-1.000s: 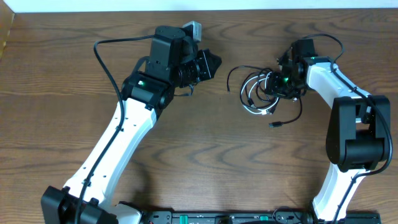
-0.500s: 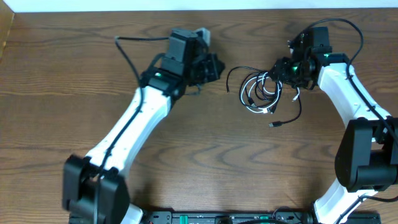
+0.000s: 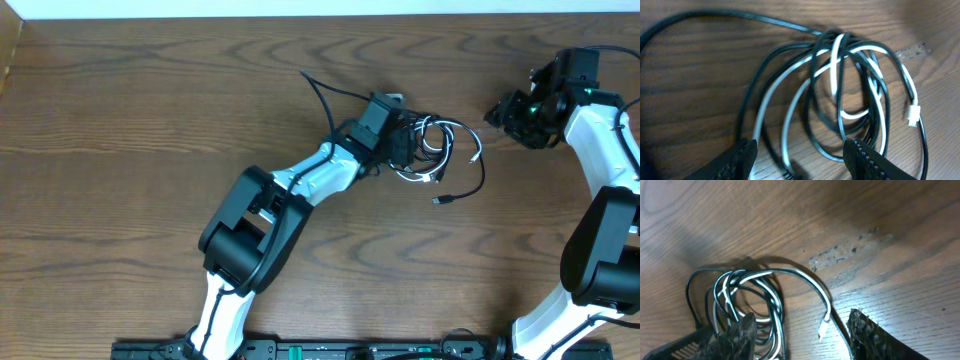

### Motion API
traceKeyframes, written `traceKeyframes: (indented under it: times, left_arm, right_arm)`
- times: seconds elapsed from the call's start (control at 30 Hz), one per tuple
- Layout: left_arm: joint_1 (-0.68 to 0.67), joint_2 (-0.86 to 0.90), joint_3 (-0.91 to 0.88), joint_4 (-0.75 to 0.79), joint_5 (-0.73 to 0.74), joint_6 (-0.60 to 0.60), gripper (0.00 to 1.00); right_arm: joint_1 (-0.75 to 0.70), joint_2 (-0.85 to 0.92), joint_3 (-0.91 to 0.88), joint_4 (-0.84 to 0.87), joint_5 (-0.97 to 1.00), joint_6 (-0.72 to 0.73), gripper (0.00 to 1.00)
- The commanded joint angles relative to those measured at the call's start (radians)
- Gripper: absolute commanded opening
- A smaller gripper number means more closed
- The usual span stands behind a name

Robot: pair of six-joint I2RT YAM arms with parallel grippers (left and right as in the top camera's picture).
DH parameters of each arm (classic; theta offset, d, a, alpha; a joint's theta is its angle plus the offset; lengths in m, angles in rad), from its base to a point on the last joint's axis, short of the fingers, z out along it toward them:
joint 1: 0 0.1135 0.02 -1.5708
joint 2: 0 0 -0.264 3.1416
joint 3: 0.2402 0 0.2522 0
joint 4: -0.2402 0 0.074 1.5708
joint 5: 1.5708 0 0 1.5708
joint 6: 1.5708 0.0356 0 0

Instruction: Untangle cables

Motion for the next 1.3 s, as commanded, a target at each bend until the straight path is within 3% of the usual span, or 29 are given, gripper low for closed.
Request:
traceKeyframes:
  times: [0.0, 0.43, 0.8, 1.0, 1.1, 1.27]
  left_arm:
    - [-0.023, 0.024, 0.039, 0.061, -0.098, 0.035, 0.61]
    - [-0.101, 0.043, 0.039, 0.09, -0.322, 0.118, 0.59]
    - [-0.122, 0.13, 0.039, 0.172, -0.35, 0.135, 0.56]
    - [-0.156, 0.145, 0.039, 0.157, -0.365, 0.132, 0.39]
    - [-0.188, 0.194, 0.039, 0.142, -0.468, 0.135, 0.38]
    - [-0.189, 0.179, 0.039, 0.053, -0.558, 0.184, 0.22]
  right_arm:
    - [0.003, -0.023, 0.004, -0.01, -0.023, -0.014, 0.56]
    - [0.003, -0.023, 0.004, -0.043, -0.023, -0.032, 0.58]
    - [0.003, -0.023, 0.004, -0.052, -0.023, -0.04, 0.58]
    - [0.003, -0.023, 0.004, -0.052, -0.023, -0.04, 0.58]
    - [0.003, -0.023, 0.004, -0.056, -0.023, -0.04, 0.58]
    - [0.006, -0.023, 0.004, -0.056, -0.024, -0.039, 0.58]
